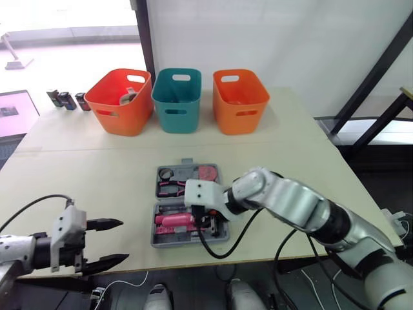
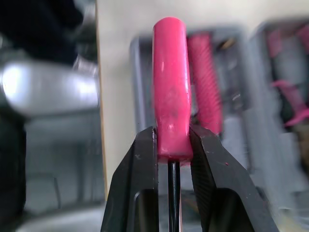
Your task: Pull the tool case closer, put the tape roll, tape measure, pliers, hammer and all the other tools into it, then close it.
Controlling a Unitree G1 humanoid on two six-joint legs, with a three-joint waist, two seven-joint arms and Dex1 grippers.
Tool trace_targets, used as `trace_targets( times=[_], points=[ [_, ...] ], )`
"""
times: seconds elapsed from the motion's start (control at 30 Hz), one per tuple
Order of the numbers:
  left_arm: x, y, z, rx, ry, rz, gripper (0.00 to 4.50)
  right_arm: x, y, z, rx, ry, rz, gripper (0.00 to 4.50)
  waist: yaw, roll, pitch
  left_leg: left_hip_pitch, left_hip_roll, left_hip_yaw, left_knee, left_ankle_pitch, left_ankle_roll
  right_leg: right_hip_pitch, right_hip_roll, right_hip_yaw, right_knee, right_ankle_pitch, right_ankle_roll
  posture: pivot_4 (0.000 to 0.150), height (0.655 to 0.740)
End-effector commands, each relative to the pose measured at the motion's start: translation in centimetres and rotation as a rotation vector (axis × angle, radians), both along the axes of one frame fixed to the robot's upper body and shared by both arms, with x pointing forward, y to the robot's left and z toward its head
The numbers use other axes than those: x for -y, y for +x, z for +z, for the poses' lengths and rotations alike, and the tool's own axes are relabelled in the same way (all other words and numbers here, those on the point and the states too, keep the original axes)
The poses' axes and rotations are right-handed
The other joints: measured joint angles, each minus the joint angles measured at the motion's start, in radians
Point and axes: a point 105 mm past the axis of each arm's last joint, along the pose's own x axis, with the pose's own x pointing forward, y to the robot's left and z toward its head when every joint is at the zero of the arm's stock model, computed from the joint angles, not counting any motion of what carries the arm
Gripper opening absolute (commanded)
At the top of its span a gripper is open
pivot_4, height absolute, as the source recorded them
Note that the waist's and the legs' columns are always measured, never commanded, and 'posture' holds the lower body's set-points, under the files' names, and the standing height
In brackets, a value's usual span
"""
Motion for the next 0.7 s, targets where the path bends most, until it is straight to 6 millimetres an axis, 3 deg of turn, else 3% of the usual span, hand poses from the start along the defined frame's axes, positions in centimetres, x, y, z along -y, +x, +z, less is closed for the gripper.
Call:
trace_targets(
  times=[0.03,0.27,0.7],
  points=[
    [-0.5,-0.5,0.7,0.027,0.02,-0.018,4.5,-1.8,0.0,0.4,0.041,-0.008,0.028,0.39,-0.004,0.0,0.0,-0.002,0.0,0.0,0.0,0.0,0.0,-0.002,0.0,0.0,0.0,0.001,-0.001,0.15,0.74],
    [-0.4,-1.1,0.3,0.011,0.027,-0.026,4.5,-3.4,-0.6,-0.7,0.04,-0.059,0.068,0.39,0.001,0.0,0.0,-0.009,0.001,-0.001,0.001,0.001,0.0,-0.006,0.001,-0.001,0.006,0.001,0.0,0.15,0.74],
    [0.4,-1.0,0.2,0.018,0.011,-0.016,4.5,-4.0,0.2,-2.8,0.048,-0.093,0.063,0.39,-0.001,0.0,0.0,-0.008,0.001,-0.002,0.007,0.001,0.0,-0.006,0.002,-0.001,0.013,0.001,0.0,0.15,0.74]
  ],
)
